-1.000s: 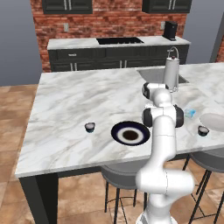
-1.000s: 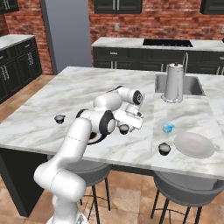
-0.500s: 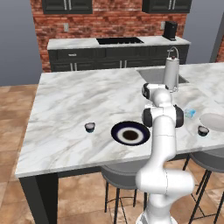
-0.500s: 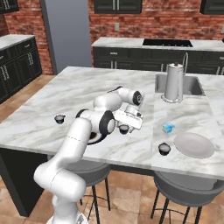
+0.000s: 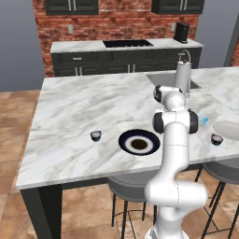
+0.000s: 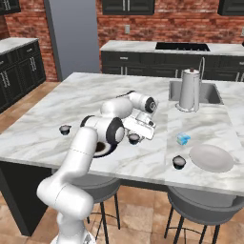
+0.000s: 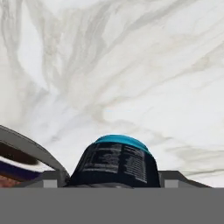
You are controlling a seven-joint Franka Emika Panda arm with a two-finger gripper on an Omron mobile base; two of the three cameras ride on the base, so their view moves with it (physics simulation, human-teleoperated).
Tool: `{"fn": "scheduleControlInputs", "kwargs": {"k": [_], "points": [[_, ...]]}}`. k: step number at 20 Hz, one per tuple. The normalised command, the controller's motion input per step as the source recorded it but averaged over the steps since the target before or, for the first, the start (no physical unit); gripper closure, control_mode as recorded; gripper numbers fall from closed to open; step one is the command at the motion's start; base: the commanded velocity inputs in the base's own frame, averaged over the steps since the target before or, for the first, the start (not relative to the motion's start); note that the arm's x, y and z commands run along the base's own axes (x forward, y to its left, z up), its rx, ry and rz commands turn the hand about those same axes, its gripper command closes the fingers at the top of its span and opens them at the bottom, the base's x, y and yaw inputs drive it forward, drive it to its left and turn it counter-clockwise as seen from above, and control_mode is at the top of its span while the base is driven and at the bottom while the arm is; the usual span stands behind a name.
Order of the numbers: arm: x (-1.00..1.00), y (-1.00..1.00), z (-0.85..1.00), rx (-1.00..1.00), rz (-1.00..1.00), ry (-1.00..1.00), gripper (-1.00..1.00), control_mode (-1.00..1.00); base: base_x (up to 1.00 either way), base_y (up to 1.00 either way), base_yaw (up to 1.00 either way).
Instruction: Place two yogurt containers on each plate.
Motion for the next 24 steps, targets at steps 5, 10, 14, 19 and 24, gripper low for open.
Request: {"fn": "scheduleControlInputs", "kwargs": {"k": [5, 10, 14, 19, 24], "points": [[-0.24, 0.36, 0.61, -0.16, 0.00, 0.08, 1.00, -1.00, 0.00, 0.00, 0.00], [-0.27, 0.35, 0.66, -0.13, -0.06, 0.03, 1.00, -1.00, 0.00, 0.00, 0.00], [-0.30, 0.39, 0.58, -0.09, -0.10, 0.02, 1.00, -1.00, 0.00, 0.00, 0.00], [-0.16, 0.54, 0.11, -0.12, -0.11, 0.06, 1.00, -1.00, 0.00, 0.00, 0.00], [-0.16, 0.50, 0.00, -0.11, -0.11, 0.01, 1.00, -1.00, 0.00, 0.00, 0.00]]}}
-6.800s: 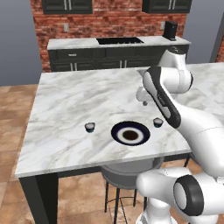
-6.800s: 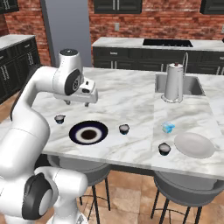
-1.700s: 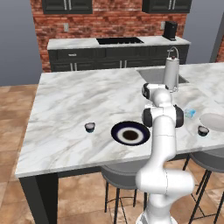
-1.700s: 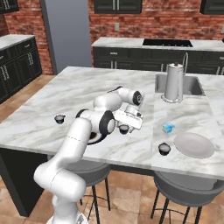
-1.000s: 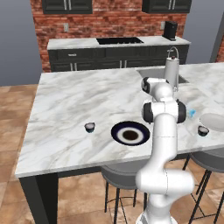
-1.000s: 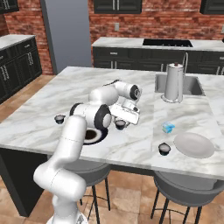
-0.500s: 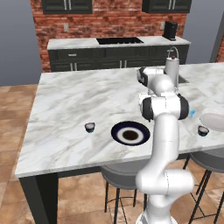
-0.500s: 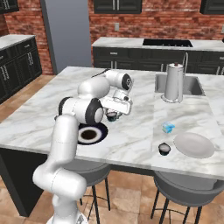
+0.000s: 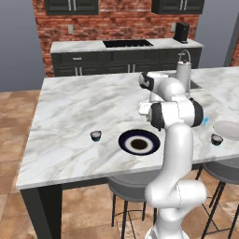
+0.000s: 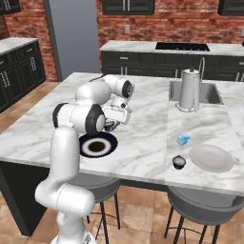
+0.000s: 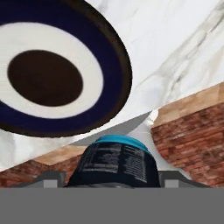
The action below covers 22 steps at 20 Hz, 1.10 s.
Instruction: Place two yogurt containers on each plate.
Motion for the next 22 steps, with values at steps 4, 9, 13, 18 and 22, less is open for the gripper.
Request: {"fn": "scheduleControlInputs", "kwargs": {"k": [4, 9, 13, 18, 22], "points": [[-0.19, 0.40, 0.00, -0.07, -0.16, 0.04, 1.00, -1.00, 0.00, 0.00, 0.00], [-0.17, 0.38, -0.07, -0.10, -0.17, 0.03, 1.00, -1.00, 0.00, 0.00, 0.00], [-0.09, 0.30, -0.15, -0.08, -0.10, -0.16, 1.00, -1.00, 0.00, 0.00, 0.00], [-0.03, 0.18, -0.03, -0.15, -0.01, -0.54, 1.00, -1.00, 0.00, 0.00, 0.00], [0.04, 0.03, -0.08, -0.07, 0.00, -0.18, 1.00, -1.00, 0.00, 0.00, 0.00]]}}
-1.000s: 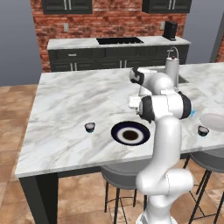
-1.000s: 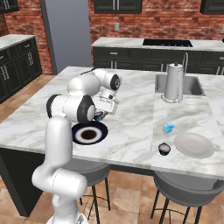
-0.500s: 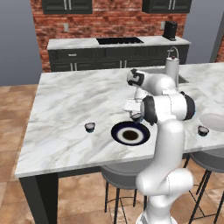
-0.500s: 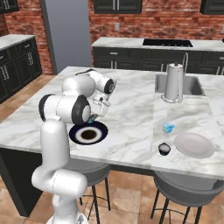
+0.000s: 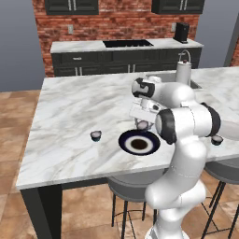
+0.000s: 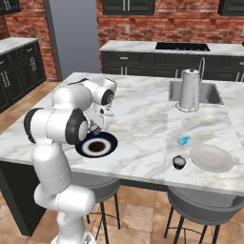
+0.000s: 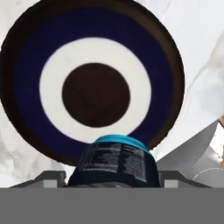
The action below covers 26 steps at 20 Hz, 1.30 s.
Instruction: Place two yogurt containers on each plate.
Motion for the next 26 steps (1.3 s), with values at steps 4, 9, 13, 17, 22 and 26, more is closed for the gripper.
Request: {"fn": "scheduleControlInputs", "kwargs": {"k": [4, 9, 13, 17, 22, 26], "points": [[0.19, 0.00, -0.12, 0.00, 0.00, 0.03, 1.00, -1.00, 0.00, 0.00, 0.00], [0.19, 0.00, -0.14, 0.00, 0.00, 0.03, 1.00, -1.00, 0.00, 0.00, 0.00], [0.15, 0.00, -0.27, 0.00, 0.00, 0.00, 1.00, -1.00, 0.00, 0.00, 0.00], [0.11, 0.00, -0.33, 0.00, 0.00, -0.02, 1.00, -1.00, 0.00, 0.00, 0.00], [0.09, 0.00, -0.31, 0.00, 0.00, -0.06, 1.00, -1.00, 0.00, 0.00, 0.00], [0.07, 0.00, -0.23, 0.00, 0.00, -0.02, 1.00, -1.00, 0.00, 0.00, 0.00]]}}
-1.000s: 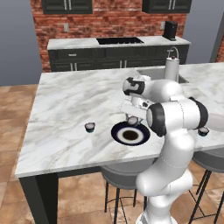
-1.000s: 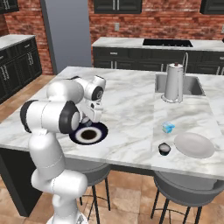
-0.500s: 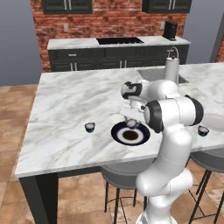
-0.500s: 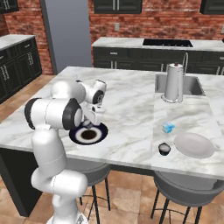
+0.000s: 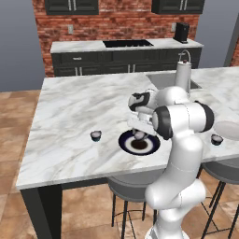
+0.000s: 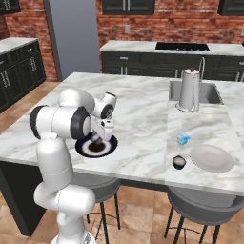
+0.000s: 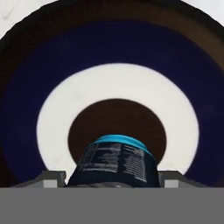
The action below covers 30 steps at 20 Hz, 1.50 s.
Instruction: Place two yogurt containers on each plate.
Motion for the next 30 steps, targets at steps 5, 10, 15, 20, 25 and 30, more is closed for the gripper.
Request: {"fn": "scheduleControlInputs", "kwargs": {"k": [5, 10, 15, 20, 25, 30], "points": [[0.02, 0.00, -0.22, 0.00, 0.00, -0.01, 1.00, -1.00, 0.00, 0.00, 0.00], [0.00, 0.00, -0.18, 0.00, 0.00, 0.00, -1.00, -1.00, 0.00, 0.00, 0.00], [0.00, 0.00, 0.00, 0.00, 0.00, -0.01, -1.00, -1.00, 0.00, 0.00, 0.00], [-0.05, 0.00, 0.12, 0.00, 0.00, 0.02, -1.00, -1.00, 0.00, 0.00, 0.00], [-0.16, 0.00, 0.39, 0.00, 0.00, 0.03, -1.00, -1.00, 0.00, 0.00, 0.00], [-0.18, 0.16, 0.54, -0.08, 0.00, 0.08, -1.00, -1.00, 0.00, 0.00, 0.00]]}}
